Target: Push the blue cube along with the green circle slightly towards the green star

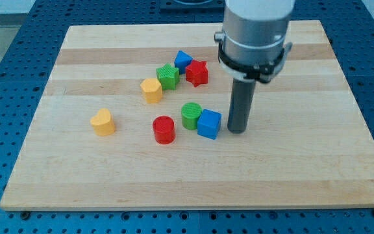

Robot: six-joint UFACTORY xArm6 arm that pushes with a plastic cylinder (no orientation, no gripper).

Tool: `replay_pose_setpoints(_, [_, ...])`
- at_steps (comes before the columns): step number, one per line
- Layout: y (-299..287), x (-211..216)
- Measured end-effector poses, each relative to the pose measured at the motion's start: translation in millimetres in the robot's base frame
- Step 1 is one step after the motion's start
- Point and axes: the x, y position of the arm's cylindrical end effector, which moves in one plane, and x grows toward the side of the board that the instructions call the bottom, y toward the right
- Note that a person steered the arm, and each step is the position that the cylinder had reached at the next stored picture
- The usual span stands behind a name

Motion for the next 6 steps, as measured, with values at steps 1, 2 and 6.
replay_pose_setpoints(1, [-7, 14])
replay_pose_setpoints(2, [-33, 14])
replay_pose_setpoints(6, [-75, -10])
